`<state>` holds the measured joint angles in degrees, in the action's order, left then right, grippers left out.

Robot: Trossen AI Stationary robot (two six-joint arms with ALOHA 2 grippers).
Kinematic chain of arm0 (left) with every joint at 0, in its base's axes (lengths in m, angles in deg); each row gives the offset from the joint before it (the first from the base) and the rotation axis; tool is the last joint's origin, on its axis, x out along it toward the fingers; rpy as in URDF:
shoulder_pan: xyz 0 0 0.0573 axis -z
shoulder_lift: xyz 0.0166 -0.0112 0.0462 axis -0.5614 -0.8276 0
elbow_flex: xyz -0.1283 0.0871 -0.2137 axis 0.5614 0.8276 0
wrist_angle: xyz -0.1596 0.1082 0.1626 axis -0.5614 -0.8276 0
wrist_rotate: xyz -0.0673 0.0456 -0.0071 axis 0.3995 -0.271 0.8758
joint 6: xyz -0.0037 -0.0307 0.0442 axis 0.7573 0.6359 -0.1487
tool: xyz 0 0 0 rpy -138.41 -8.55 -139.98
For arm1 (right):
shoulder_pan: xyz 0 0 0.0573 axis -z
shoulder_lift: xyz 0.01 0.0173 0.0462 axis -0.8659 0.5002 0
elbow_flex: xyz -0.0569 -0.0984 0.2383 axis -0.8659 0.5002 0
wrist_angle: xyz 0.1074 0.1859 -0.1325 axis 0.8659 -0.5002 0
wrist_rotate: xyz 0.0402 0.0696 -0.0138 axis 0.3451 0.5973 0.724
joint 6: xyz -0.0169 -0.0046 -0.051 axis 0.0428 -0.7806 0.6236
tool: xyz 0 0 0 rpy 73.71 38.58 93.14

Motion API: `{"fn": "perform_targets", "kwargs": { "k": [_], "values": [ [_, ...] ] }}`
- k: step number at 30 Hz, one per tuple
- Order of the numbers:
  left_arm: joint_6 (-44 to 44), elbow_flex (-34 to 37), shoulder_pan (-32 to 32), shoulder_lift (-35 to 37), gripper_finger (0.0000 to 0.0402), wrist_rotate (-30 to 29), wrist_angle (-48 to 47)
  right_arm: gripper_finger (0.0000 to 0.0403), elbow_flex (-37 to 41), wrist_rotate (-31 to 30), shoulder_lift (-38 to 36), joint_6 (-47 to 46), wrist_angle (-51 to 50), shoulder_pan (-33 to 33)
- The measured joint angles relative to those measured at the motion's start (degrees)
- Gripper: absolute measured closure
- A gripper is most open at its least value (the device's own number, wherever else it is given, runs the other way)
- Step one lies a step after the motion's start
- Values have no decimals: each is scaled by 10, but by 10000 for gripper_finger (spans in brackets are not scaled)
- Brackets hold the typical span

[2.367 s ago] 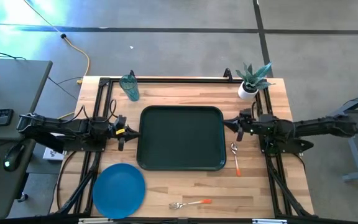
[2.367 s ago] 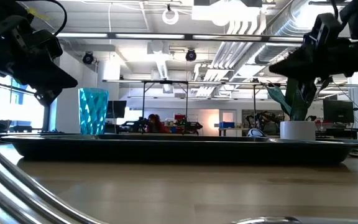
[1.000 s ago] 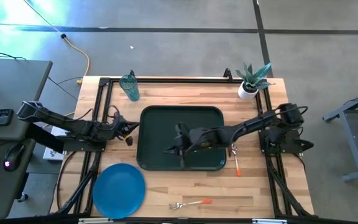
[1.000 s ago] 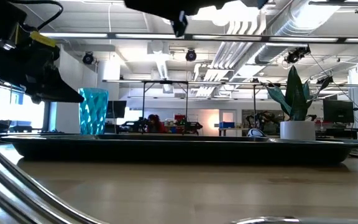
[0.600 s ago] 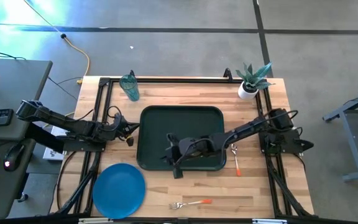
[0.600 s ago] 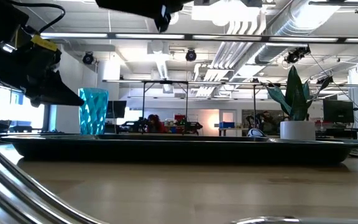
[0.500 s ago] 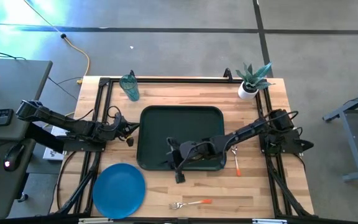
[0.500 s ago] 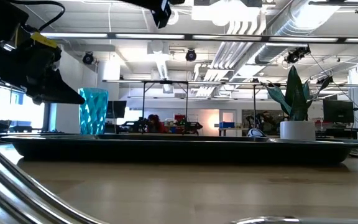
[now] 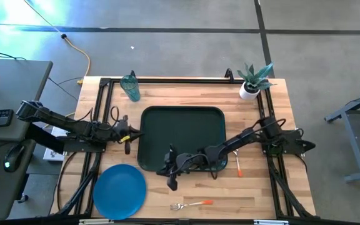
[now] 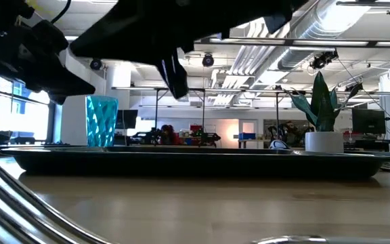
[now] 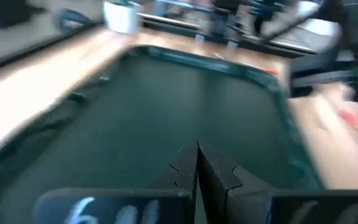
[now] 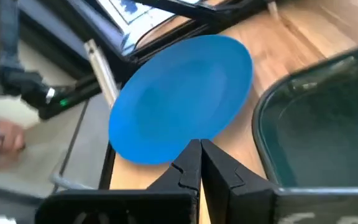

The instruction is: Pick and place plate/cup/fork/spoon on tray

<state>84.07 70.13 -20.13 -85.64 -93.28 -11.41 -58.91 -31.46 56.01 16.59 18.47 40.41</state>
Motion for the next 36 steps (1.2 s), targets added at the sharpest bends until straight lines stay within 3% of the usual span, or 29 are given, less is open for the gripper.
{"fn": "perform_targets", "kwargs": {
  "k": [5,9,13,17,21,25,29,36],
  "values": [
    [-26,0,0,0,399,-10,3,402,-10,-61,14,-68,-1,-22],
    [-45,0,0,0,399,-13,6,402,-69,-79,52,-87,-43,-34],
    [-52,-1,0,0,399,-13,1,402,-189,-50,127,-65,-76,-42],
    [-70,-1,0,0,399,-27,-9,402,-329,-58,182,-62,-266,-41],
    [-67,1,0,0,399,-91,-15,402,-449,-70,216,-129,-388,-21],
    [-65,9,0,0,399,-140,-28,402,-528,-21,249,-162,-431,-7],
    [-31,11,0,0,399,-136,-48,388,-543,32,264,-201,-465,-2],
    [-17,11,1,0,398,-139,-46,331,-509,62,264,-301,-463,15]
  ]
}}
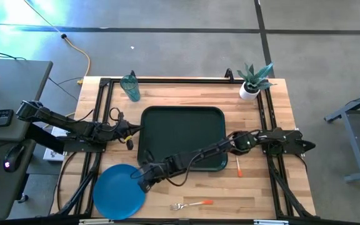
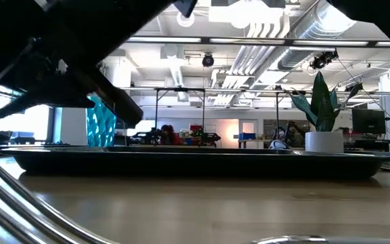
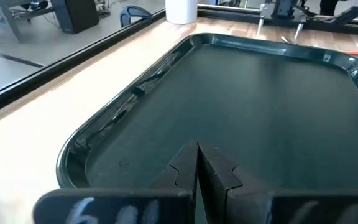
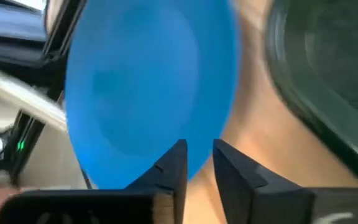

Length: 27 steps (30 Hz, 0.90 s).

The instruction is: Pick and place plate/cup/fork/spoon on tray

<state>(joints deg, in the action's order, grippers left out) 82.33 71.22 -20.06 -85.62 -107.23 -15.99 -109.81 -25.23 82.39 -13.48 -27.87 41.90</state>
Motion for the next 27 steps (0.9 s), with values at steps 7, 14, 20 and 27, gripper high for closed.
{"fn": "perform_targets", "kwargs": {
  "k": [7,14,20,27],
  "values": [
    [-57,0,0,0,398,10,14,296,28,-16,-1,-60,-25,-4],
    [-52,0,0,0,398,17,12,295,31,-57,2,-90,-7,-13],
    [-63,0,1,0,398,-9,11,295,30,-60,16,-101,45,-13],
    [-100,0,42,1,398,31,46,295,30,-44,33,-85,52,-10]
  ]
}}
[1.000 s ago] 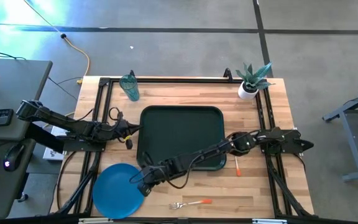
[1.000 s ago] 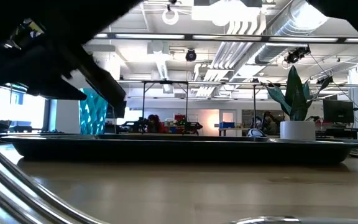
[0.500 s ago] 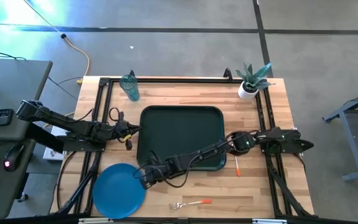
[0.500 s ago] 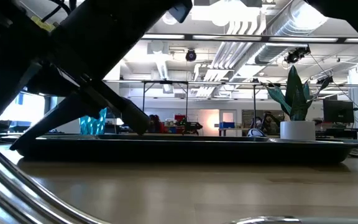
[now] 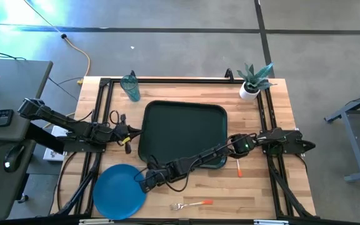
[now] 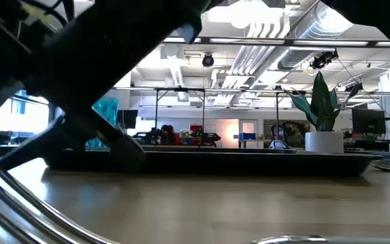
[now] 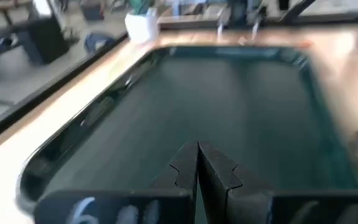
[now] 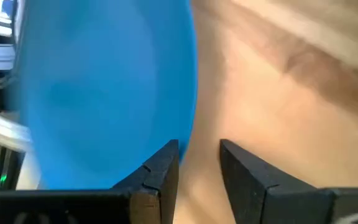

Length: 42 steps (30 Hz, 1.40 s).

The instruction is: Pick and place plate/cup/fork/spoon on tray

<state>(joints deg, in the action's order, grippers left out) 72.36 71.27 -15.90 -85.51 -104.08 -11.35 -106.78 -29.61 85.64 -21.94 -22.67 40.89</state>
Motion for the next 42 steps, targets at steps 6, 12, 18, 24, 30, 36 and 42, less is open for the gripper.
{"fn": "perform_targets", "kwargs": {
  "k": [6,12,18,24,30,36,42],
  "values": [
    [-34,0,40,0,399,-31,33,295,0,18,10,4,41,1],
    [-34,0,58,0,399,-63,30,296,-1,50,17,30,70,1],
    [-30,0,59,0,398,-68,21,340,-2,63,16,77,83,5],
    [-2,0,60,0,399,-60,-2,393,-21,68,16,132,85,18],
    [-3,0,74,0,399,-75,-5,399,-24,85,16,147,88,22],
    [-14,0,107,0,399,-141,0,400,-26,53,-2,169,79,18],
    [-30,-9,162,0,399,-247,-1,402,-29,-18,-34,185,4,3]
  ]
}}
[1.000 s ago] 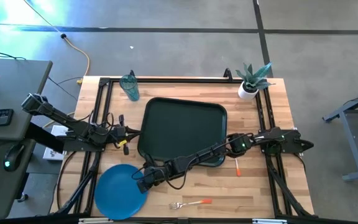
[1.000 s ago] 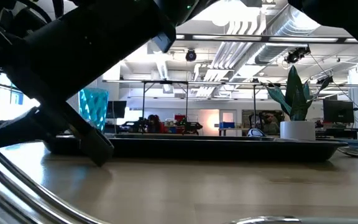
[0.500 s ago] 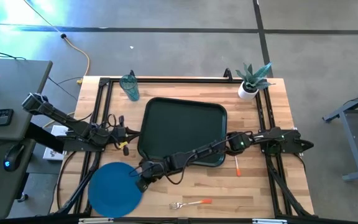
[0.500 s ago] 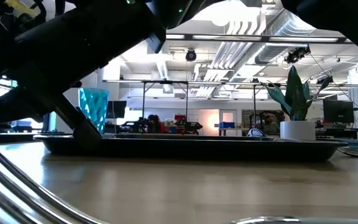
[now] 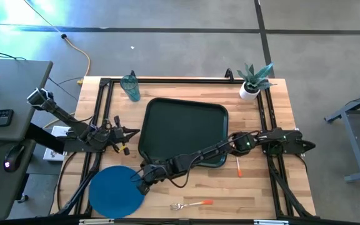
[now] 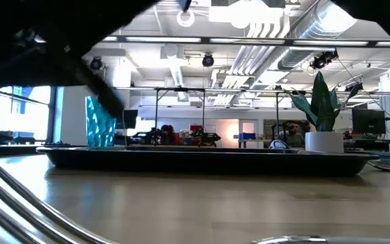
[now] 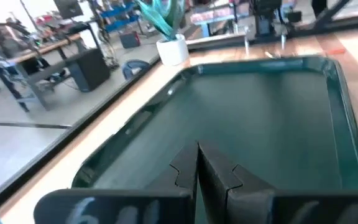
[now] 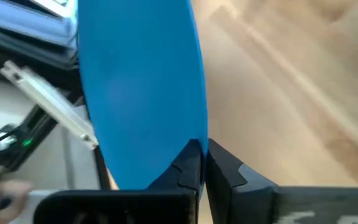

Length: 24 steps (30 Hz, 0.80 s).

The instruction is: Pick and place plate/cup/fork/spoon on tray

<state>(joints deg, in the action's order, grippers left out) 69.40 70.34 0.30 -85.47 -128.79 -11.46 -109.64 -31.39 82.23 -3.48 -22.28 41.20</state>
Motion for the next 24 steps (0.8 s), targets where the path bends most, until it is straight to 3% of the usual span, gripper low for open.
{"fn": "perform_targets", "kwargs": {
  "k": [8,13,24],
  "values": [
    [-19,-27,85,0,399,-68,1,403,0,-56,-29,-14,-87,-10],
    [-17,-33,129,0,399,-113,1,403,1,-128,-47,-11,-143,-15],
    [-13,-34,182,0,399,-182,1,403,2,-204,-116,19,-248,-13]
  ]
}}
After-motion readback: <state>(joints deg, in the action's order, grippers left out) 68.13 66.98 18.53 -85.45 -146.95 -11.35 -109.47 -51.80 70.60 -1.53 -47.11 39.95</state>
